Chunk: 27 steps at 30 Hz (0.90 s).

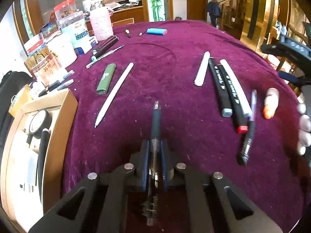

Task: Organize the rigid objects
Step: 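Grasp the clear-bodied black pen with the left tool, then carry the black pen to the box while the right tool grasps a white marker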

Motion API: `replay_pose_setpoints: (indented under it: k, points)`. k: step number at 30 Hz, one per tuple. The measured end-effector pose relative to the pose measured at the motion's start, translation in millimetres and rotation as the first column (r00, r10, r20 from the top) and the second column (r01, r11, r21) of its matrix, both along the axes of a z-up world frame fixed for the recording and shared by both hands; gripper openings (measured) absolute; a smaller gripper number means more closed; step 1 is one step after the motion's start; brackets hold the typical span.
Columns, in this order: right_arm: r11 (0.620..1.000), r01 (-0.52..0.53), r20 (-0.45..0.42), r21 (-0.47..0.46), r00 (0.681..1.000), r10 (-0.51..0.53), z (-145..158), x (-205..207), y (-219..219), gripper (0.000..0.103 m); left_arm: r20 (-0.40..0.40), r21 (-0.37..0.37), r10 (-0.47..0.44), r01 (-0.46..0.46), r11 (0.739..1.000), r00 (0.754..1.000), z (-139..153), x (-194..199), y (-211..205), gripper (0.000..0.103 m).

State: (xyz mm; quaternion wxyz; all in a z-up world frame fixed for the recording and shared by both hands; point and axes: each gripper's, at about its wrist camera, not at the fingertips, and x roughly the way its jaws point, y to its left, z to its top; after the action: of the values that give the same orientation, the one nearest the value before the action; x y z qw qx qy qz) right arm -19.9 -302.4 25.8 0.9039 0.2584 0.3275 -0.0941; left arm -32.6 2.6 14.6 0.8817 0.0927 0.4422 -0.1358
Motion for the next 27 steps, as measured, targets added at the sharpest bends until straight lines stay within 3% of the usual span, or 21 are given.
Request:
replay_pose_setpoints:
  k: [5,8,15,19,24,27]
  points:
    - [1.0,-0.012,0.003,0.011,1.0,0.012,-2,1,-2,0.097,-0.026,-0.176,-0.011,0.006,0.984,1.0,19,-24,27,0.01]
    - [0.999,-0.03,0.005,0.016,1.0,0.03,-3,2,0,0.097,0.0,-0.257,-0.015,0.015,0.966,1.0,40,-44,46,0.01]
    - [0.996,-0.051,-0.015,0.074,0.999,0.052,-13,4,-5,0.097,0.096,-0.34,0.031,0.004,0.941,0.995,81,-80,87,0.011]
    - [0.989,-0.099,0.014,0.106,0.995,0.098,-6,2,3,0.097,0.084,-0.375,0.087,-0.049,0.926,0.993,85,-87,118,0.011]
    - [0.938,-0.269,0.054,0.217,0.963,0.264,19,10,39,0.097,0.084,-0.431,0.163,-0.112,0.895,0.983,88,-98,161,0.011]
    - [0.88,-0.378,0.037,0.287,0.922,0.384,23,37,69,0.098,0.088,-0.46,0.195,-0.134,0.878,0.977,87,-102,181,0.011]
